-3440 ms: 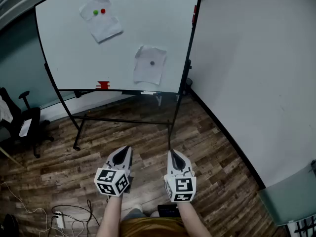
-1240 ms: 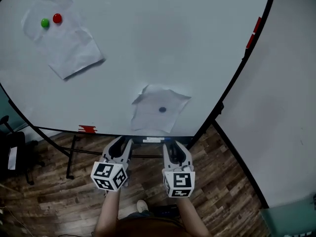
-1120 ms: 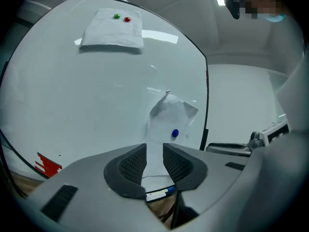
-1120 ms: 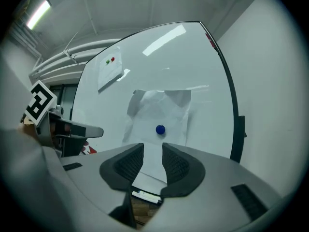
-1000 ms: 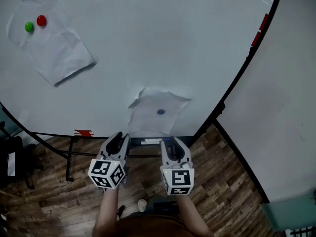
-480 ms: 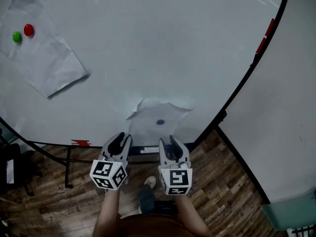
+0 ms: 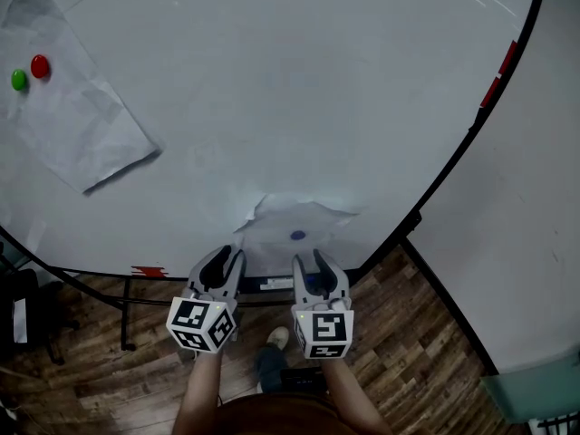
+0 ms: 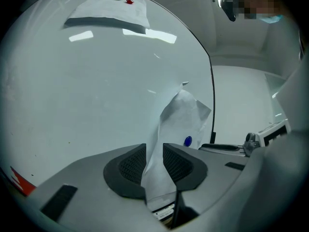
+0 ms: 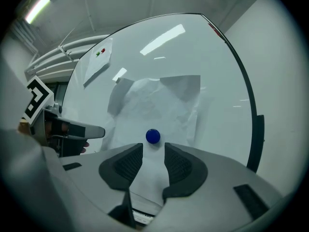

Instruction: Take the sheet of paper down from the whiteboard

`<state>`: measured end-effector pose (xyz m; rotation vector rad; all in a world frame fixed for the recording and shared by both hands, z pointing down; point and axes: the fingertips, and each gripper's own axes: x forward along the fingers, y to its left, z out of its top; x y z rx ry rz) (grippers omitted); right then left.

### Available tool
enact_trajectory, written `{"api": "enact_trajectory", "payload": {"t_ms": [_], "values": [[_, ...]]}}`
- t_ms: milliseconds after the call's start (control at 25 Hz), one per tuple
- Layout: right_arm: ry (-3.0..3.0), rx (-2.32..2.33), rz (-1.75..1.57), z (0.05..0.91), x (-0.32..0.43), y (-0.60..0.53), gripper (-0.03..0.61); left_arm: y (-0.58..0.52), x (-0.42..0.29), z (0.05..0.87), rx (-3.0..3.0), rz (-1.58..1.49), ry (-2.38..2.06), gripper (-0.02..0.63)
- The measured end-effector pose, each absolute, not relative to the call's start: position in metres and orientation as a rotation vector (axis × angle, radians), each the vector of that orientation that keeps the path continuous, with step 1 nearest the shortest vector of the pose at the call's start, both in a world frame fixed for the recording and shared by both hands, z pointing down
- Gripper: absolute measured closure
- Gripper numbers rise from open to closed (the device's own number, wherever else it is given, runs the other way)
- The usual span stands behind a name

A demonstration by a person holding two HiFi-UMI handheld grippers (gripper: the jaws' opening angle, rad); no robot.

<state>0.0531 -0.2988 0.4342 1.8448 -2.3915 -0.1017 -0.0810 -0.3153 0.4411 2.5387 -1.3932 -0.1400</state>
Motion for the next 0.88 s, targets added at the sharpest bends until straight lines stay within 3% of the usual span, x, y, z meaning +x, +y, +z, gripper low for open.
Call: {"api": "enact_trajectory", "payload": {"t_ms": [880], "values": [[-2.382, 1.874, -0.254, 0.421, 0.036, -0.333, 0.436, -0.331, -0.072, 0.435, 2.588, -0.128, -1.403, 0.506]]}}
